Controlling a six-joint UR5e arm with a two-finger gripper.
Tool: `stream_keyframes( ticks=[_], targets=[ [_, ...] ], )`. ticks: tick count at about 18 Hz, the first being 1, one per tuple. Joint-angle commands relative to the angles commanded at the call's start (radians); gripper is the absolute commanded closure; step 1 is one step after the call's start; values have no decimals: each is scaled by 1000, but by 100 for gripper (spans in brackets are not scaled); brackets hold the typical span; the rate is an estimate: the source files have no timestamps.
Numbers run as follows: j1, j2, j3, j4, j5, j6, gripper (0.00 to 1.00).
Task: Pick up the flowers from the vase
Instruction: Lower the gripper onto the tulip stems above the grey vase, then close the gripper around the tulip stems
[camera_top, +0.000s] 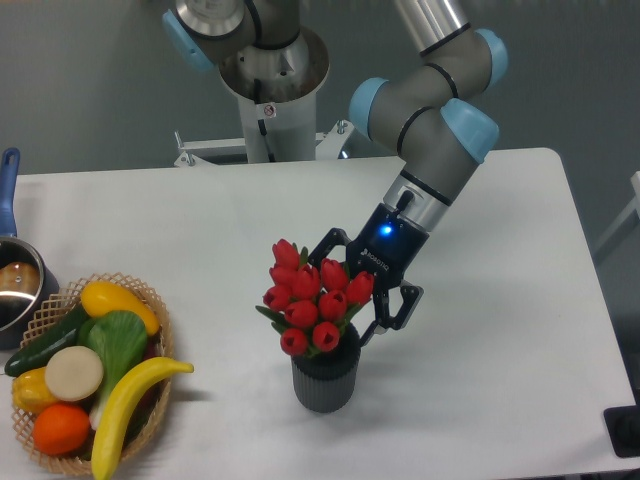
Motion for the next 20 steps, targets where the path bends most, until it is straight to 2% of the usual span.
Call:
stream_keyframes(
  ticks=[3,5,7,8,12,20],
  targets=[
    [0,0,-6,0,0,0,40],
    [0,0,-8,-2,0,-2,69],
    [3,5,-21,-2,2,0,95],
    [5,11,-28,-2,0,0,100],
    [11,32,-49,-2,0,-2,100],
    [12,60,-49,-2,-32,-29,100]
  ],
)
